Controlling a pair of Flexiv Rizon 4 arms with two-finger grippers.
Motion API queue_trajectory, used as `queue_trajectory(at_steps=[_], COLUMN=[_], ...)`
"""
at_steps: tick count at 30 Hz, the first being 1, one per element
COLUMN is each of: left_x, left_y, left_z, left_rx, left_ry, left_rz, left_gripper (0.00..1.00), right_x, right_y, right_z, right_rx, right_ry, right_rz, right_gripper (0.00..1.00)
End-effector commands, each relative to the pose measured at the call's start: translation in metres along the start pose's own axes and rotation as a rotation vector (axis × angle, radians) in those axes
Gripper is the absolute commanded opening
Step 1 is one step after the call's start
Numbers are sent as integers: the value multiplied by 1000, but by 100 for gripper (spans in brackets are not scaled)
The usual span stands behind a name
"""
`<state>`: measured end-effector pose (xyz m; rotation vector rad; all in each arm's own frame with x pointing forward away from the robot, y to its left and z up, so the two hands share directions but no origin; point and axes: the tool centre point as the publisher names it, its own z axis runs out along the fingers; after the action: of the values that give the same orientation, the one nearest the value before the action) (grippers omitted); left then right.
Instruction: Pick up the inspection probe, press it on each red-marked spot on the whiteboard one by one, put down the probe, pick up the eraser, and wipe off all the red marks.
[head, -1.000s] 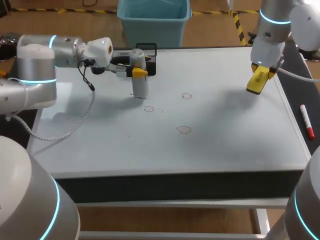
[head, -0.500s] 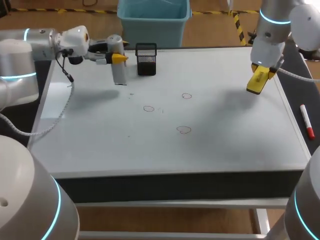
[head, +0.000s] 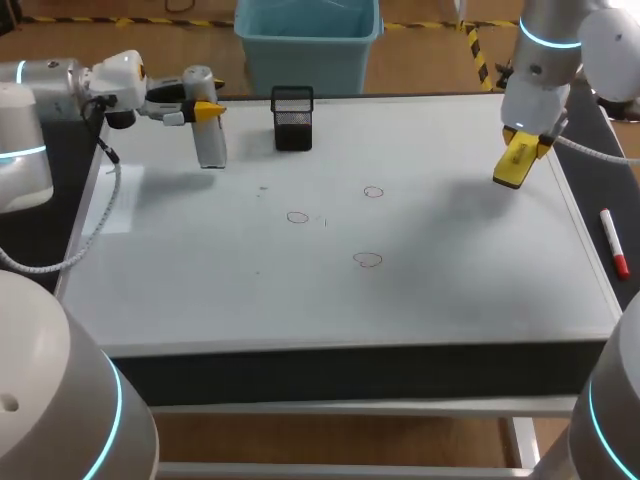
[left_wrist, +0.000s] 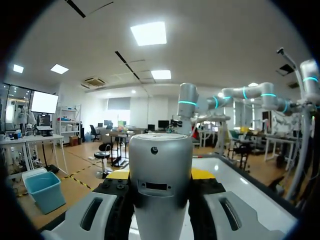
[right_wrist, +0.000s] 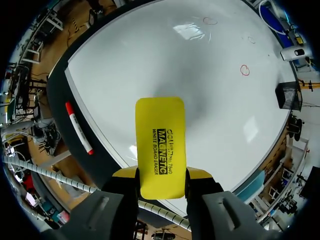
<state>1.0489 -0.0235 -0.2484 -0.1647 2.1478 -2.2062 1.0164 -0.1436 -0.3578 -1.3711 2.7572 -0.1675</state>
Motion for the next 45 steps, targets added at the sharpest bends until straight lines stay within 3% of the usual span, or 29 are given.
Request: queue_trajectory(at_steps=[1, 6, 19, 35, 45], left_x=[-3, -6, -6, -6, -6], left_y=[1, 4, 4, 4, 4], left_z=[-7, -18, -18, -18, -18], left_rx=[0, -23, -23, -23, -23], left_ry=[3, -44, -44, -44, -44], left_rz=[-5, -20, -20, -20, -20], left_gripper=[0, 0, 0, 0, 0], right_x=[1, 1, 1, -104, -178], right_y=[0, 0, 0, 113, 203], right_z=[-1, -1, -1, -31, -36], right_rx=[2, 2, 2, 15, -72], right_ry=[2, 2, 2, -60, -142], right_rz=[-2, -2, -2, -314, -546], right_gripper=[0, 0, 0, 0, 0])
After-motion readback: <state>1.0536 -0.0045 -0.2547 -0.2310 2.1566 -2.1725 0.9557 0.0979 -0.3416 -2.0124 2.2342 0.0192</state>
